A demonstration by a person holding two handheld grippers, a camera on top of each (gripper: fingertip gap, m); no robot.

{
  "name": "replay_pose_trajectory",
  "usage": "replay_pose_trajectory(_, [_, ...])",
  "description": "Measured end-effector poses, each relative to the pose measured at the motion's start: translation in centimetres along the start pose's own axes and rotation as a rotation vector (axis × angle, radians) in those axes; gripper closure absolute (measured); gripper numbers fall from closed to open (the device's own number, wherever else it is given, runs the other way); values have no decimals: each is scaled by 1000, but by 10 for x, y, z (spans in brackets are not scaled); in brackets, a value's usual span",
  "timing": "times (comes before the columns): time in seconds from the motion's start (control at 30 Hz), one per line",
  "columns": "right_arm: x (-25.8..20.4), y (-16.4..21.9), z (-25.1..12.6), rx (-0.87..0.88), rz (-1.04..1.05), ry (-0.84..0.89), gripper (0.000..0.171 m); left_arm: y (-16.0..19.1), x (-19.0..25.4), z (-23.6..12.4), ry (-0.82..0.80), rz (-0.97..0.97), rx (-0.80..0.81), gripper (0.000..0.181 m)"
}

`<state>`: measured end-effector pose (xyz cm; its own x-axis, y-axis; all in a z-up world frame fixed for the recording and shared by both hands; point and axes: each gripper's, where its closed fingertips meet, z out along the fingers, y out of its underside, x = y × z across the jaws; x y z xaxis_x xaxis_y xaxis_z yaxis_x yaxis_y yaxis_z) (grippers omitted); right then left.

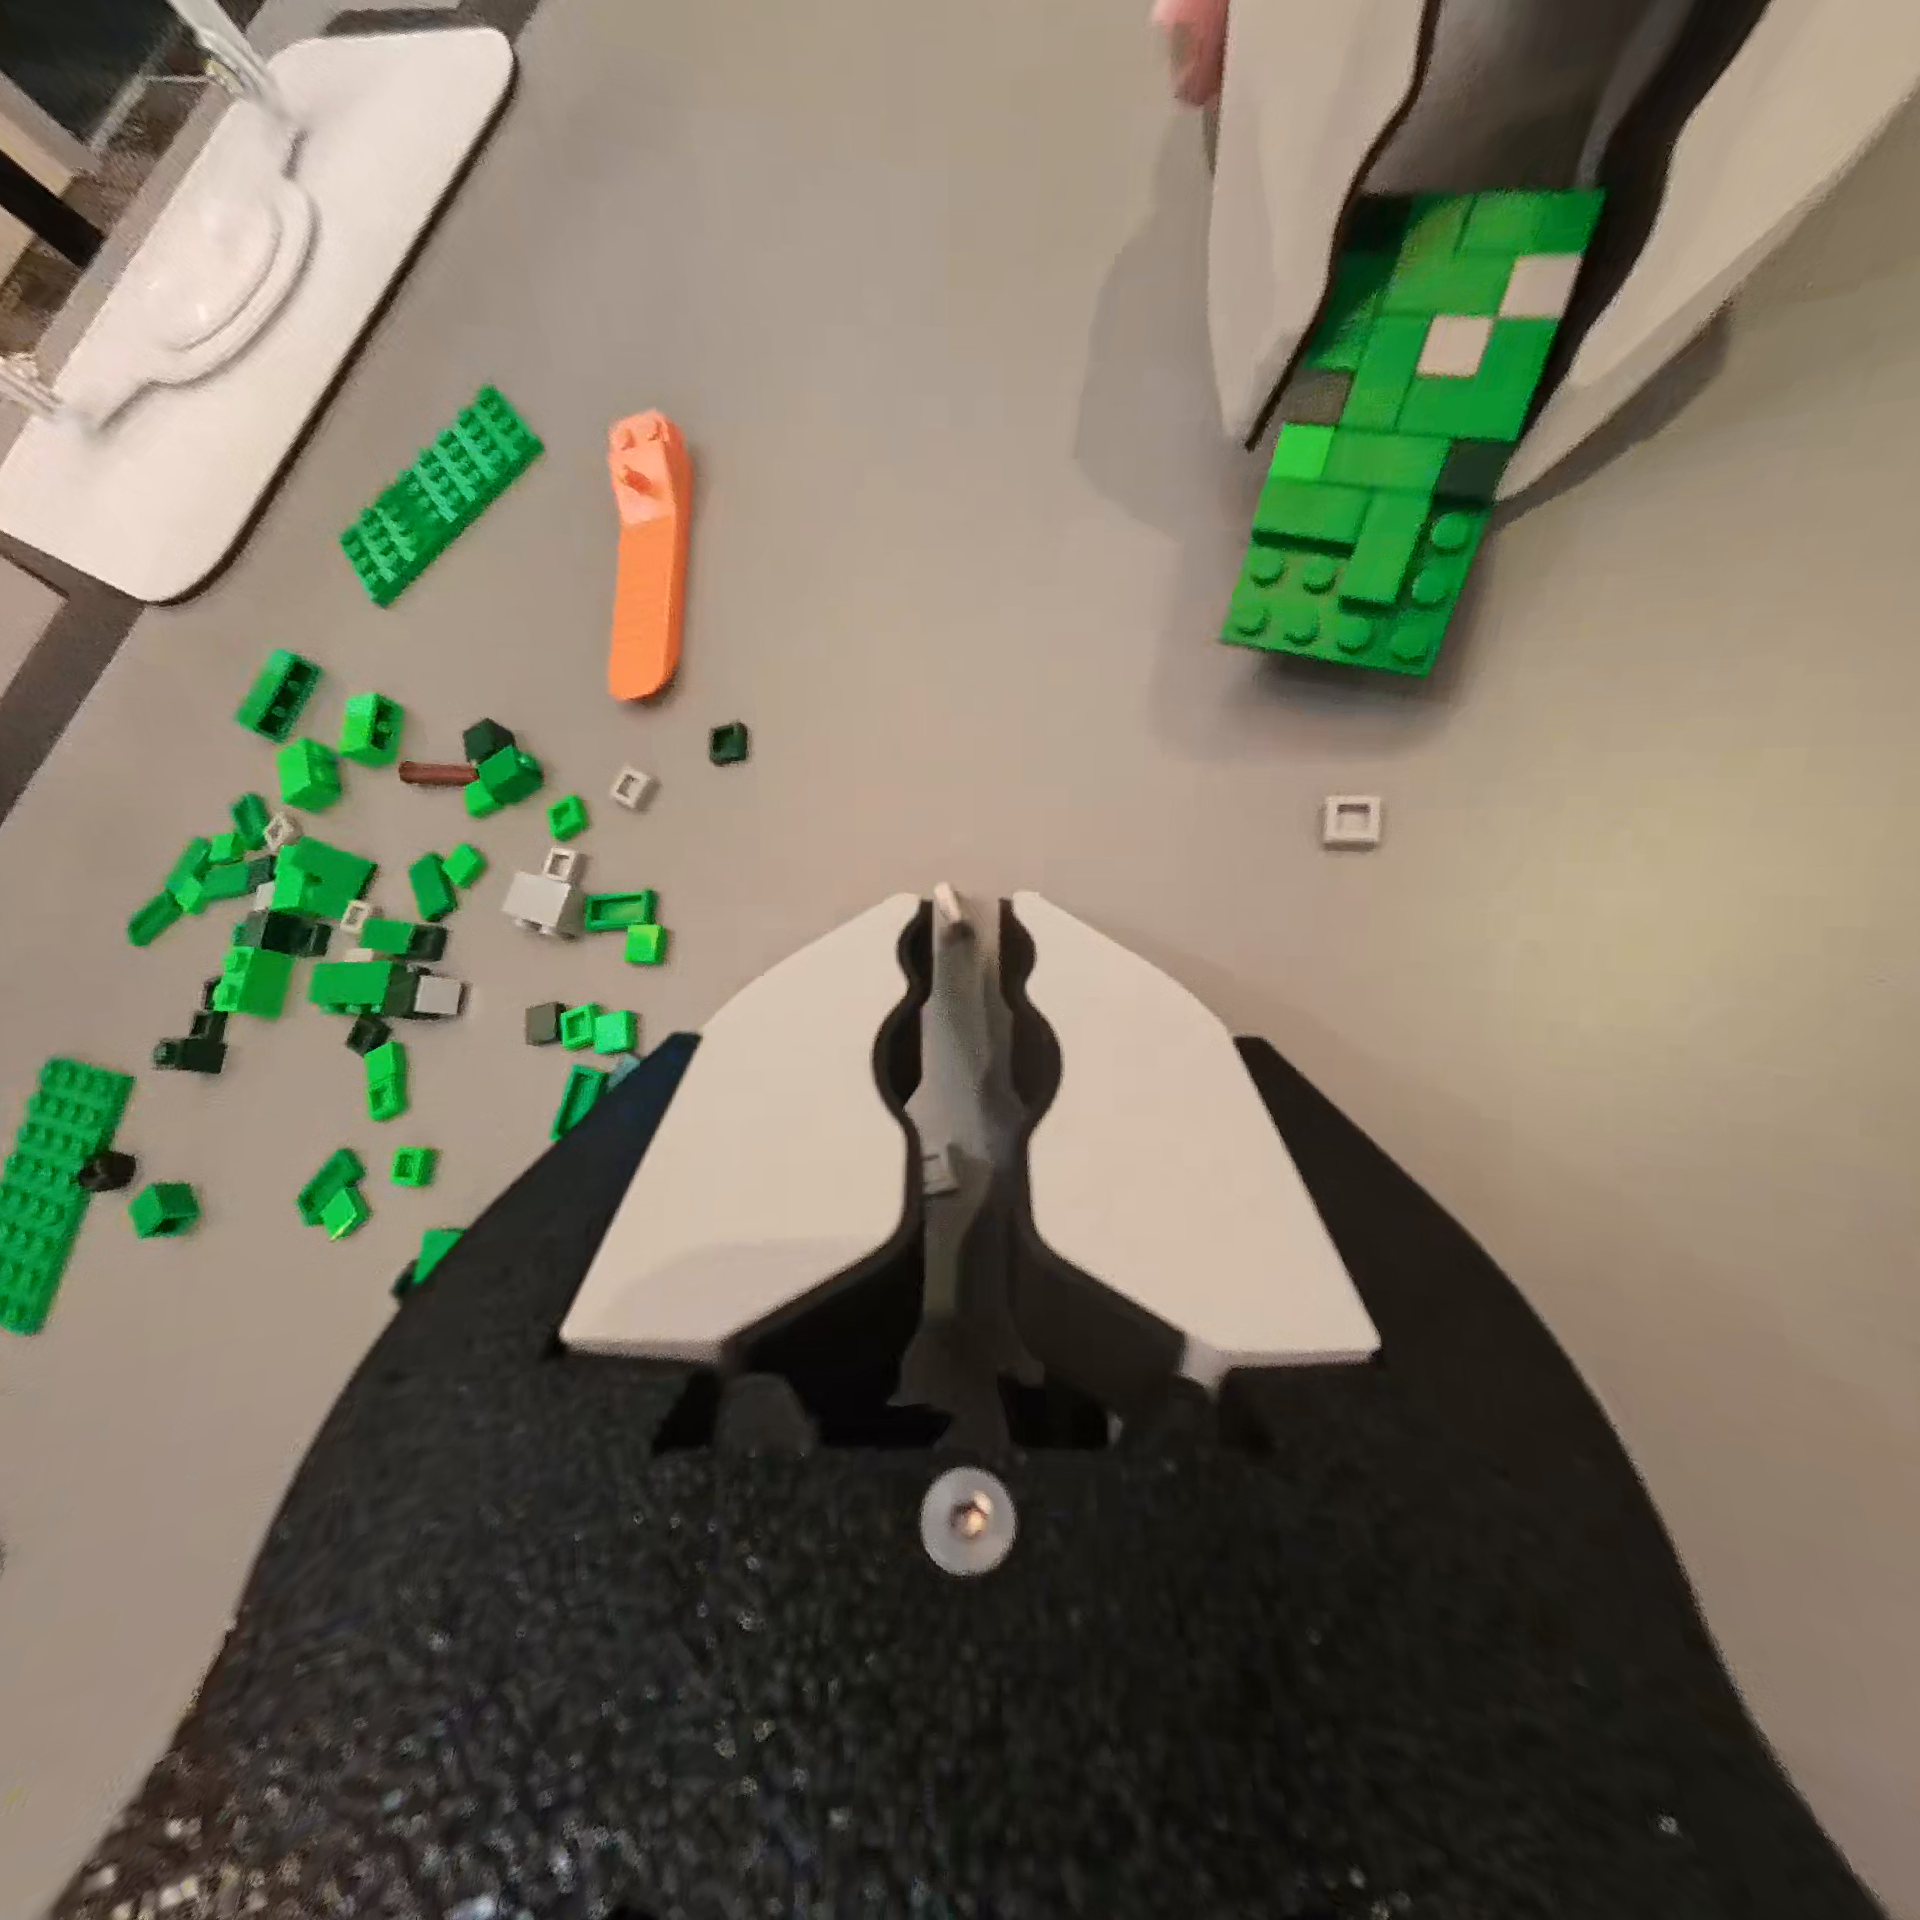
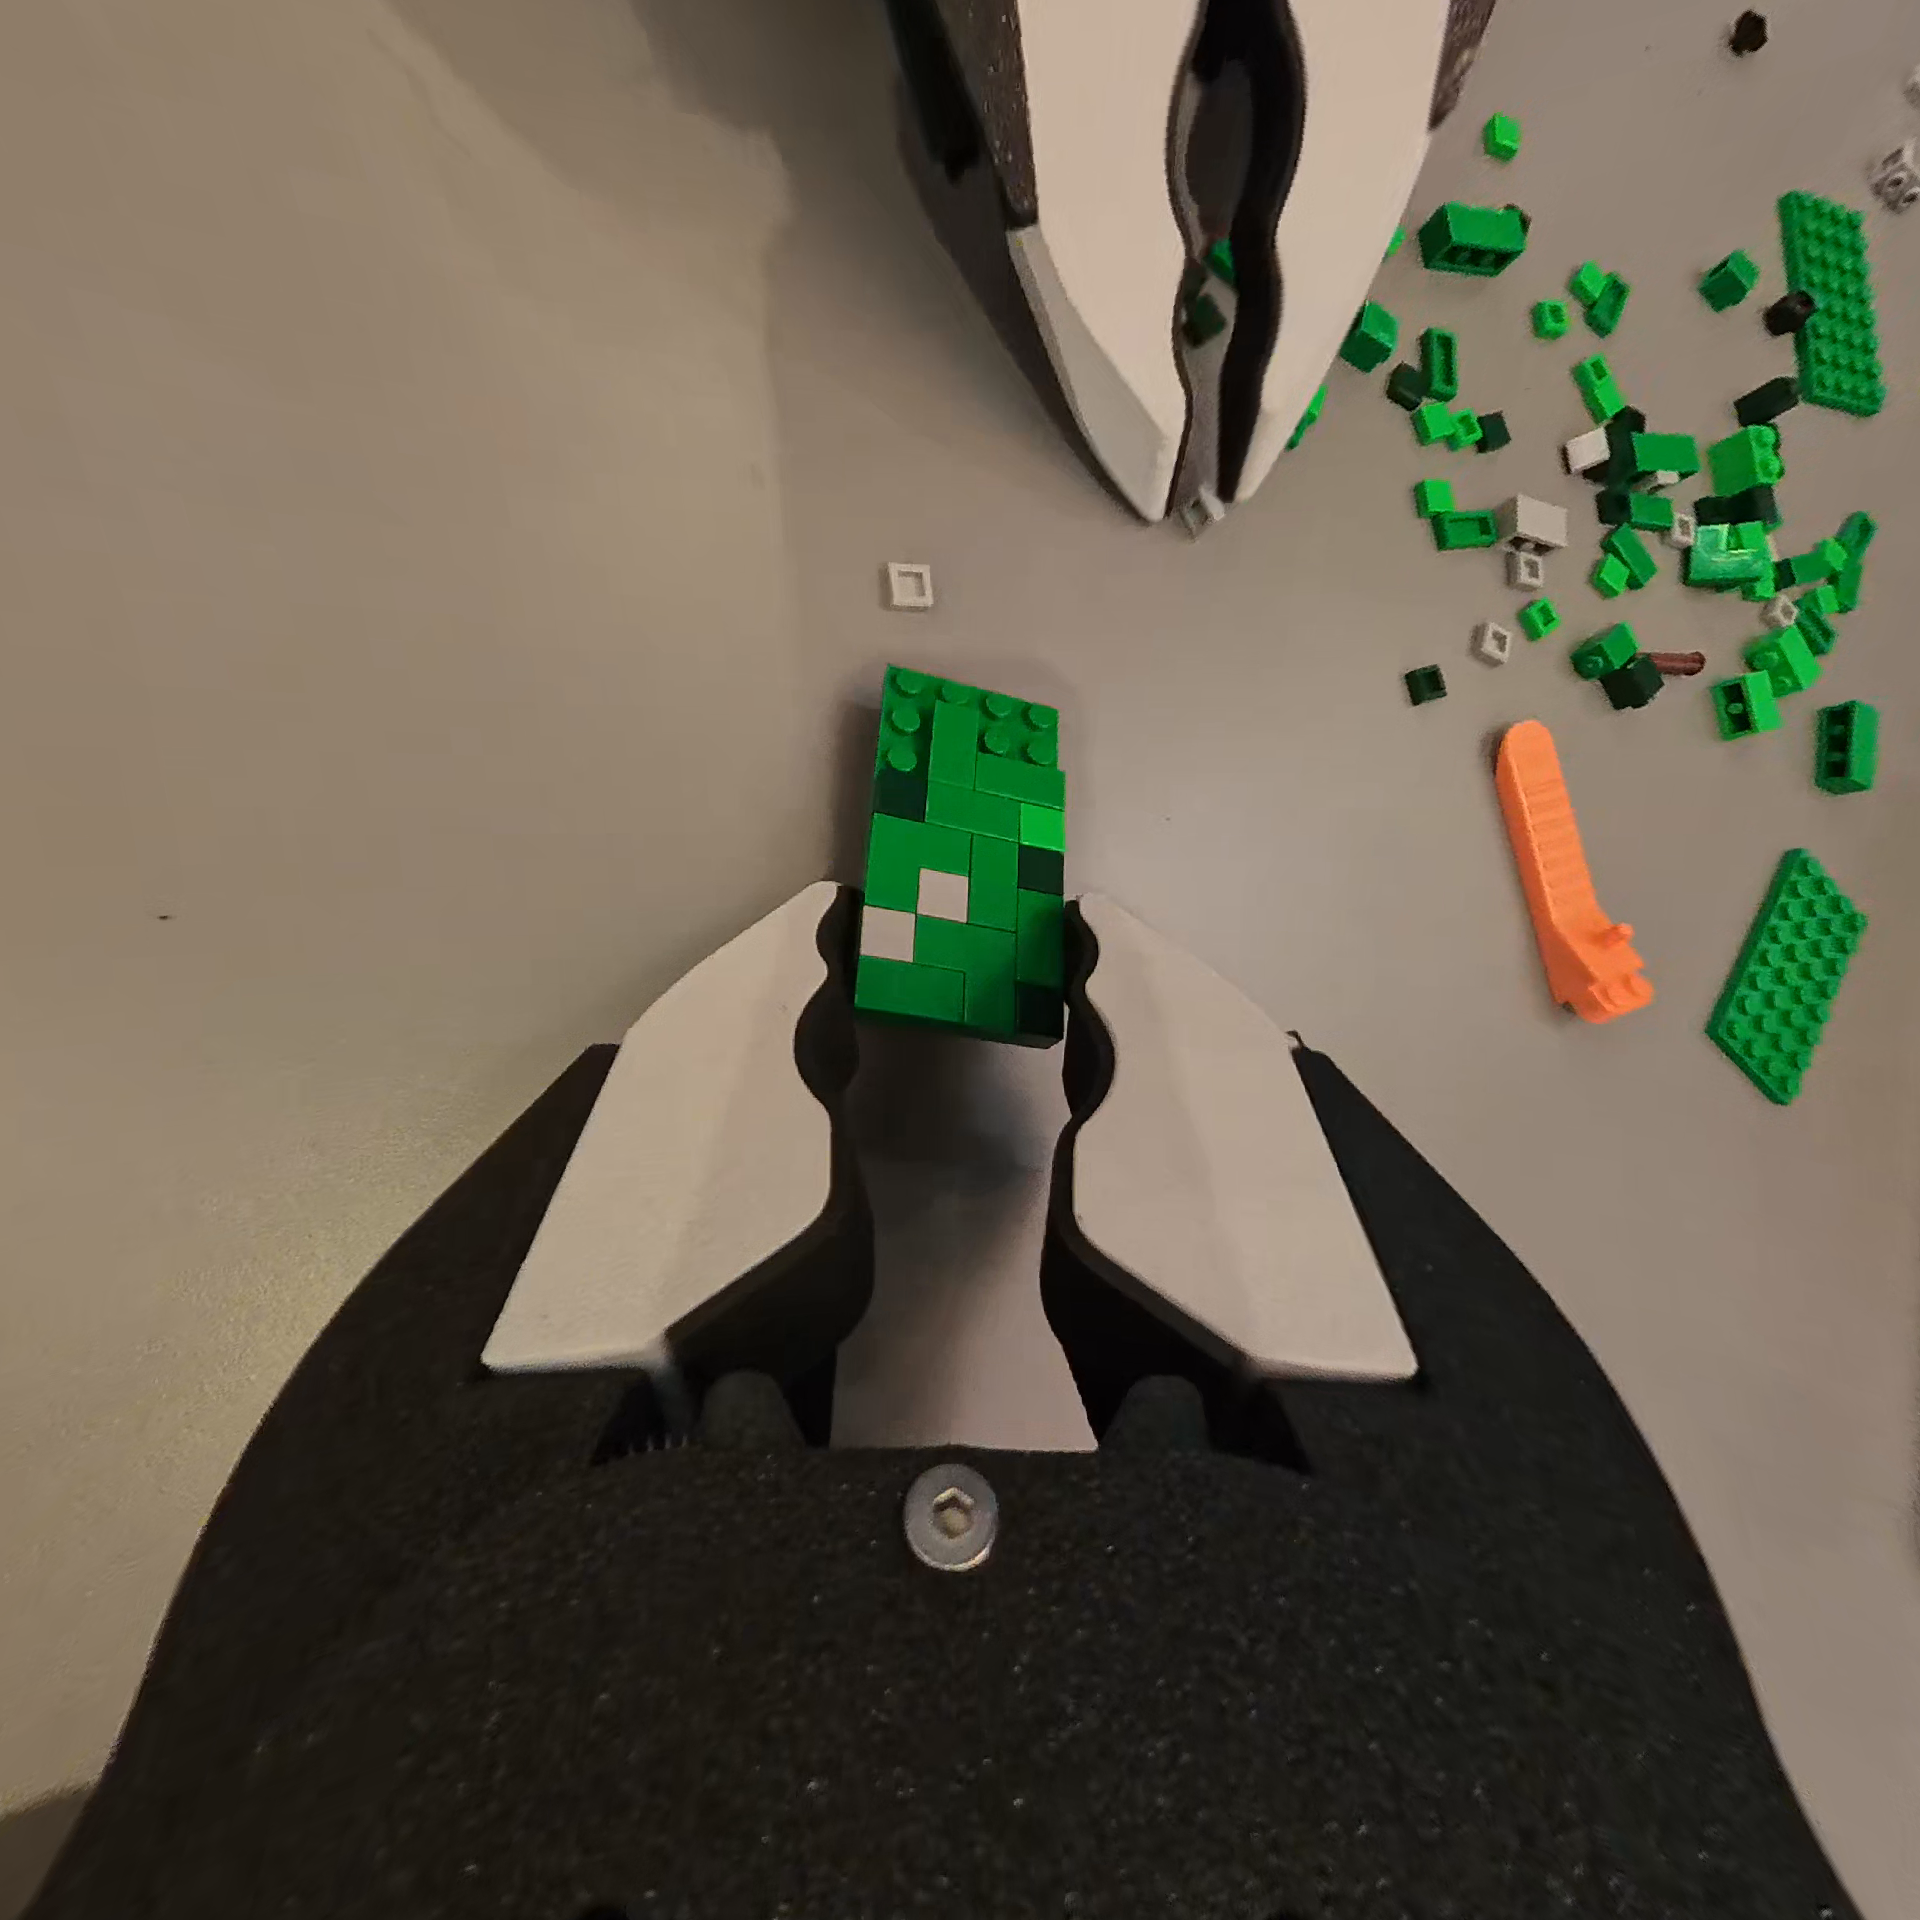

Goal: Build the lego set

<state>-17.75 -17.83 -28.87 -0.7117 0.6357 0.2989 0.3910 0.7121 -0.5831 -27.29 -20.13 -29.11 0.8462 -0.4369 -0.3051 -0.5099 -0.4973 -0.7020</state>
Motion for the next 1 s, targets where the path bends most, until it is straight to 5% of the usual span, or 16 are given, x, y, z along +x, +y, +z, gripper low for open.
replay_pose_trajectory(0.23, [1, -1, -8, 60, 88, 18, 127, -1, -2, 4, -46, 42, -27, 179])
replay_pose_trajectory(0.43, [-5, -5, -26, 179, 110, 158, 129, -66, 41, -7, -180, 568, 265, 179])
replay_pose_trajectory(1.0, [-14, -2, -18, 81, 231, 173, 132, -63, 64, 25, -91, 834, 76, 178])
